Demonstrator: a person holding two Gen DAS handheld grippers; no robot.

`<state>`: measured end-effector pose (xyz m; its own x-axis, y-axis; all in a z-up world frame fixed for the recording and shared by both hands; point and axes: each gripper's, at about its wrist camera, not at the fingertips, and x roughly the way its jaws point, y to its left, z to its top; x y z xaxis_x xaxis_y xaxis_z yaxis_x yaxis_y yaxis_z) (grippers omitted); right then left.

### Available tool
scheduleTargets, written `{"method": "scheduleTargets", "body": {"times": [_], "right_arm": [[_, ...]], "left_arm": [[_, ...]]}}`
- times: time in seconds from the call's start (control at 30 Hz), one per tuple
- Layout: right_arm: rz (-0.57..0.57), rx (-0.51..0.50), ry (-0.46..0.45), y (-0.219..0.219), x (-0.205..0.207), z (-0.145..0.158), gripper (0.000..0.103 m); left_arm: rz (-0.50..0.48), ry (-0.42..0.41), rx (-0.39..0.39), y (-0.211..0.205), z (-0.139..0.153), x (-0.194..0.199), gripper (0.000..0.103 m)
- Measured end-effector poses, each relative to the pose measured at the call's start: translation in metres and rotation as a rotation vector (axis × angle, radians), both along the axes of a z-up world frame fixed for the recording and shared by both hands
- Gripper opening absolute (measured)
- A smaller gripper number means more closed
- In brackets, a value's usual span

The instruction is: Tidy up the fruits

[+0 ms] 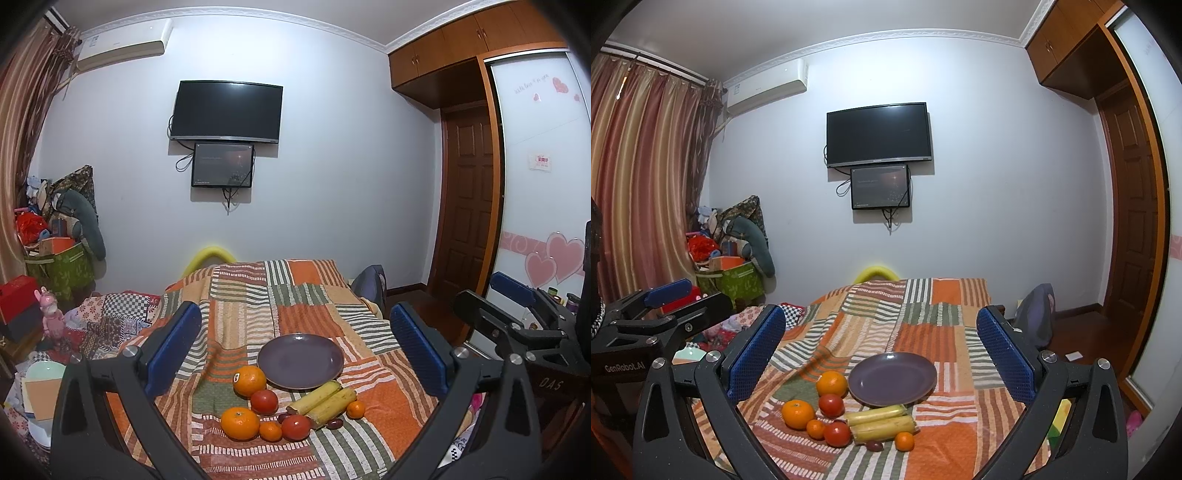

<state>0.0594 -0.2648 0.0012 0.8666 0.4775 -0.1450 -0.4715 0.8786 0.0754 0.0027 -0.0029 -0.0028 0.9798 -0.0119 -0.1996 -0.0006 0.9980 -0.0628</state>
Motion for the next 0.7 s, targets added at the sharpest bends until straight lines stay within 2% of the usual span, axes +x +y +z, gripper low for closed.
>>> {"method": "scheduleTargets", "body": {"times": [0.7], "right_arm": [[0.004, 0.008, 0.002, 0.0013, -0.0007, 0.0013, 0.103]], "left_arm": [[0.003, -0.001, 0.008, -0.0014, -0.0026, -0.0001, 0.103]]}}
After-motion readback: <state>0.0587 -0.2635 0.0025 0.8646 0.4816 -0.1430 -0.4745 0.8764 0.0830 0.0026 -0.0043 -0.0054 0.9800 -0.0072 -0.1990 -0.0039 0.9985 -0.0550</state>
